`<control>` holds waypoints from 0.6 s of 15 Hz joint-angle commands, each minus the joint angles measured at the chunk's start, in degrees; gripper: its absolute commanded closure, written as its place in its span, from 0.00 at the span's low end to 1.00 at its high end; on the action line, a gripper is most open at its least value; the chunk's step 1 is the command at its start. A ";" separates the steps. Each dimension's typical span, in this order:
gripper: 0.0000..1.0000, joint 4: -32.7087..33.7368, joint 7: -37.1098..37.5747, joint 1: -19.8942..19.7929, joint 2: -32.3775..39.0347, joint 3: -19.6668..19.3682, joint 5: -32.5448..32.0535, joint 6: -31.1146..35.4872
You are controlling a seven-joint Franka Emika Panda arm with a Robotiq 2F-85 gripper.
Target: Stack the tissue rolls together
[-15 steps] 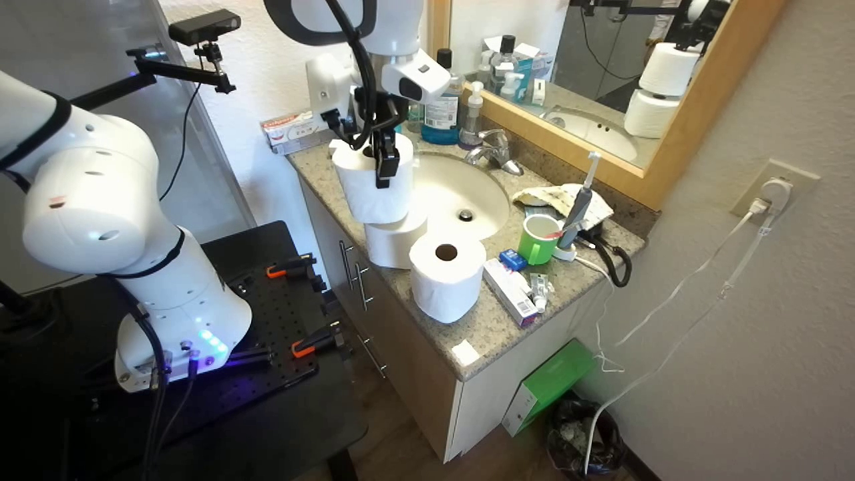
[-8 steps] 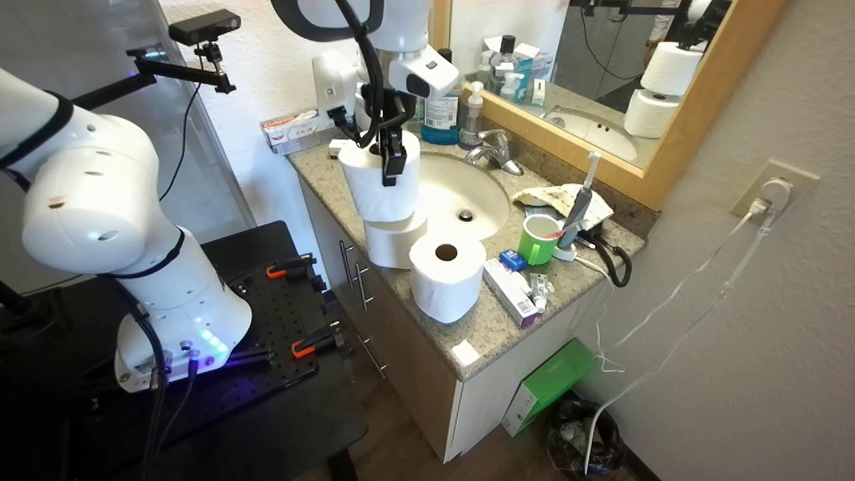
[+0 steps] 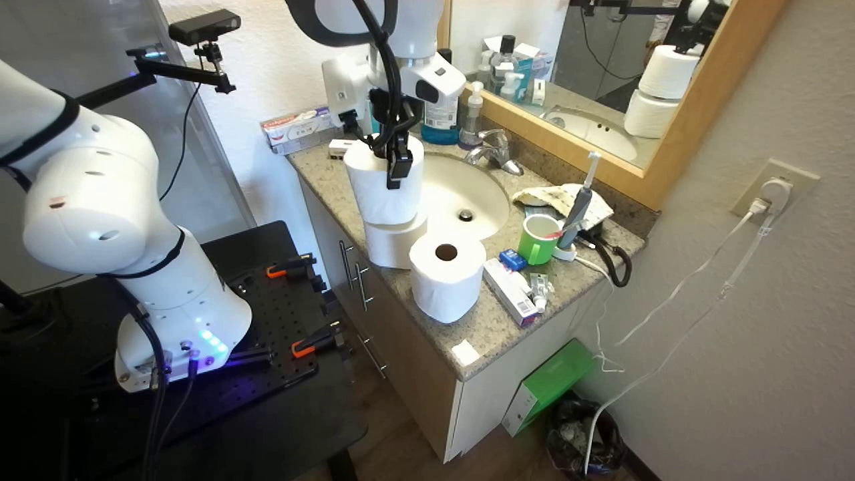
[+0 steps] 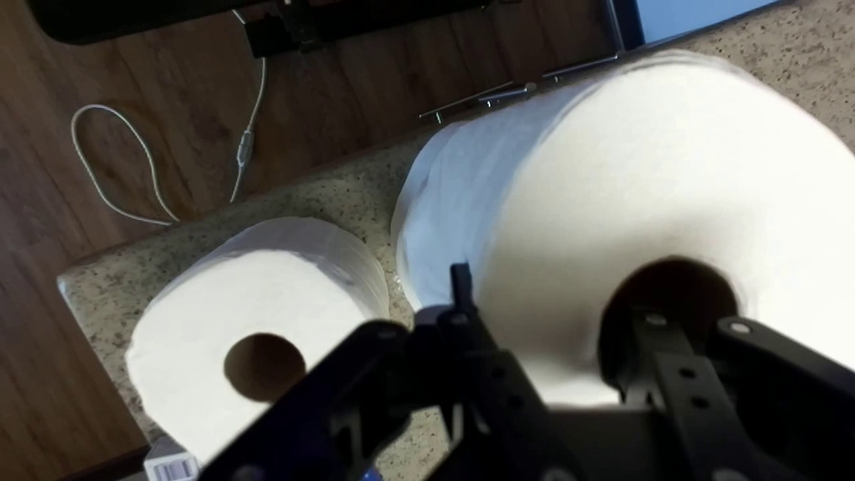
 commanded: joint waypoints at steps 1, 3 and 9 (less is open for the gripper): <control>0.86 0.54 -1.95 -0.21 1.01 -0.46 1.45 0.41; 0.86 0.42 -2.83 -0.26 1.60 -0.75 1.45 0.73; 0.86 0.60 -4.67 -0.19 3.42 -1.51 1.64 1.73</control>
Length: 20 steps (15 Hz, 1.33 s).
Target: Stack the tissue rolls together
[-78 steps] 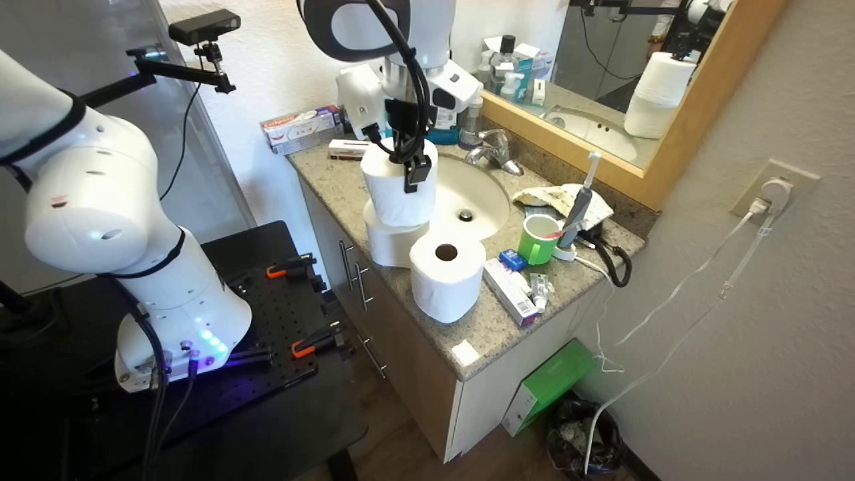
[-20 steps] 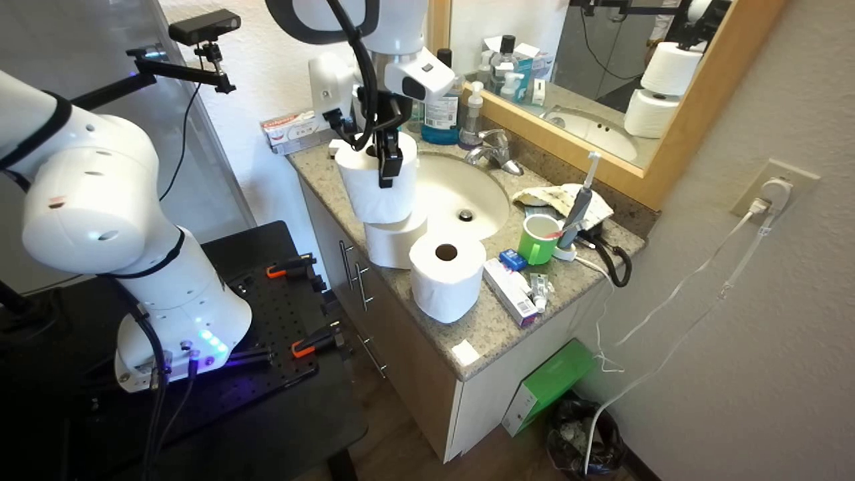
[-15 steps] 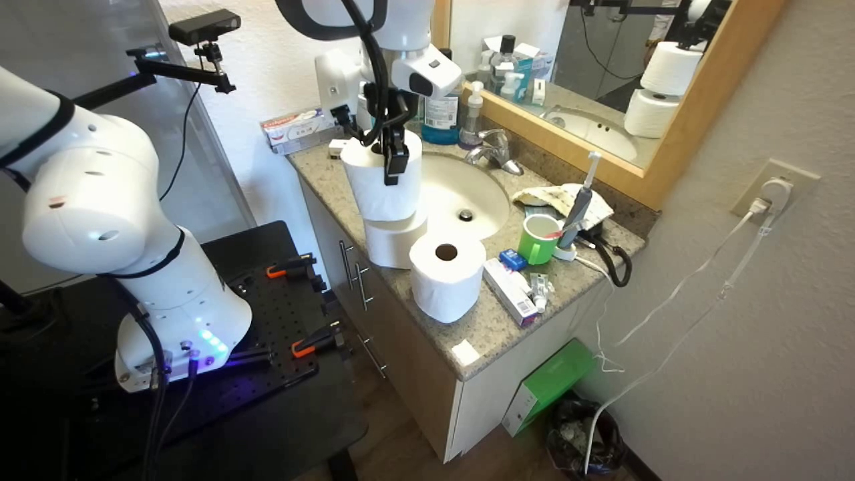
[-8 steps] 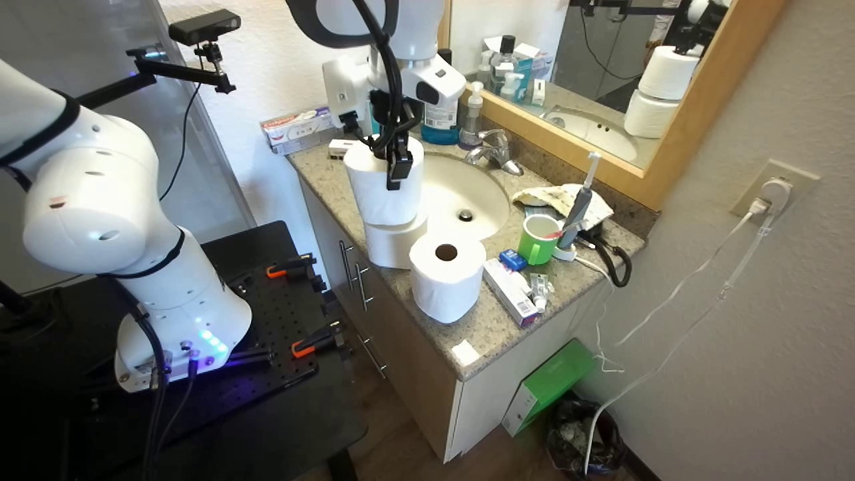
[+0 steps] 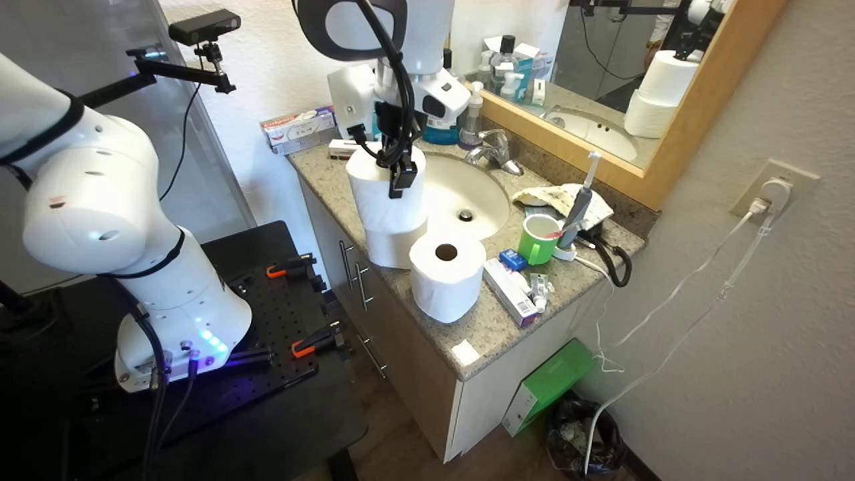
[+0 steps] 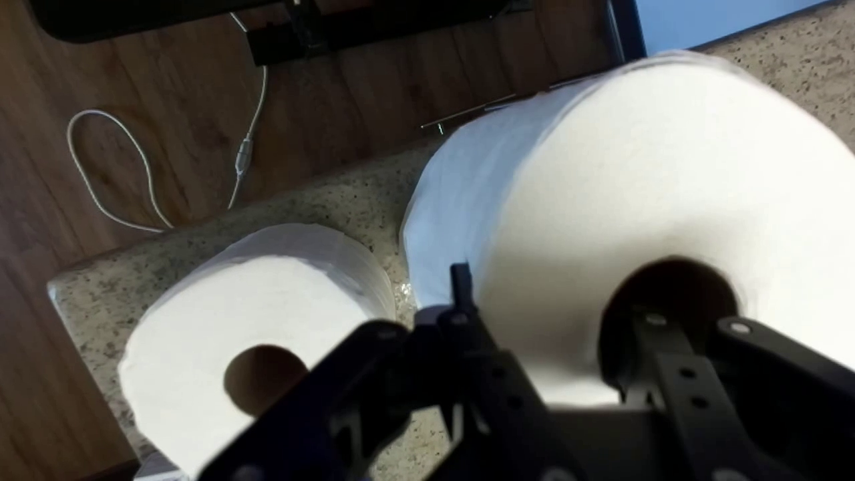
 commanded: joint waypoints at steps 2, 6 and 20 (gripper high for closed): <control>0.86 0.71 -2.62 -0.06 1.21 -0.30 1.72 0.91; 0.35 0.87 -1.69 -0.03 1.11 0.11 1.65 0.88; 0.51 -0.81 -0.16 0.11 -5.09 1.65 0.95 1.25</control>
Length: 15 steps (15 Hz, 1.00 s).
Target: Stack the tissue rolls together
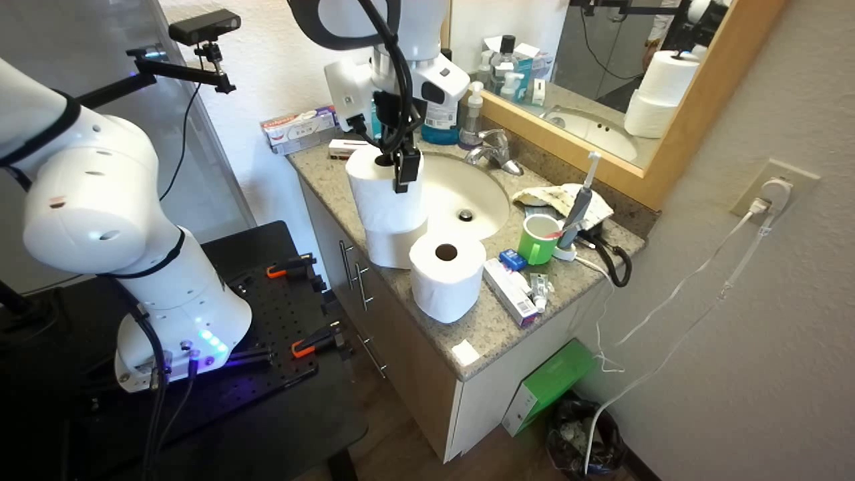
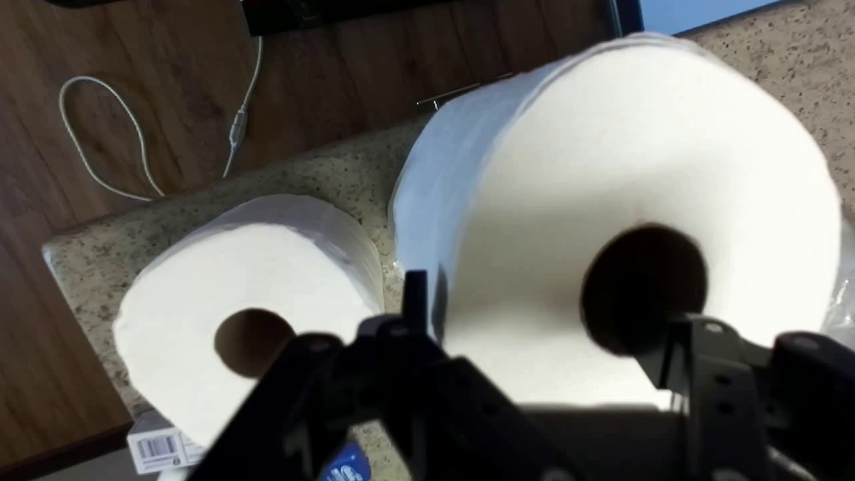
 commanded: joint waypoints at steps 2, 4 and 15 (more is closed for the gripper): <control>0.66 -1.04 0.56 -0.07 -4.60 1.20 0.62 0.52; 0.81 -1.56 0.75 -0.03 -7.09 1.55 0.53 0.48; 0.92 -3.03 1.18 -0.09 -15.64 2.47 0.39 0.54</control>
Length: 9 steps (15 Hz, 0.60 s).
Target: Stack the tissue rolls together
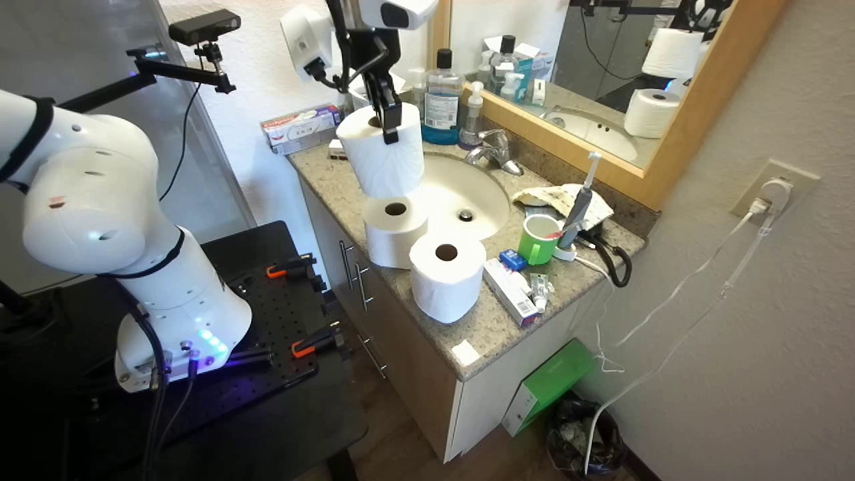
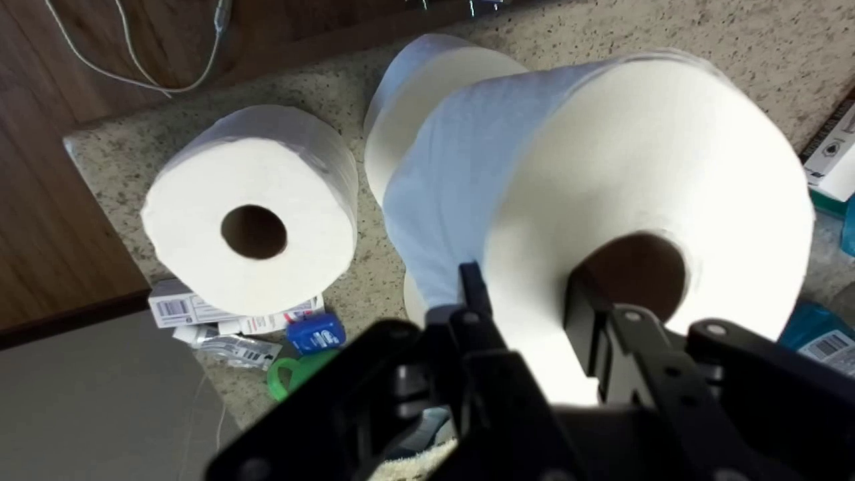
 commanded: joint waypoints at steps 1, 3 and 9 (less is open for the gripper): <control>0.92 -0.41 0.49 -0.07 -0.14 -0.38 0.66 0.64; 0.92 -0.30 0.17 -0.06 1.09 -0.85 0.79 1.01; 0.92 0.59 -0.91 0.14 6.50 -2.54 1.74 1.91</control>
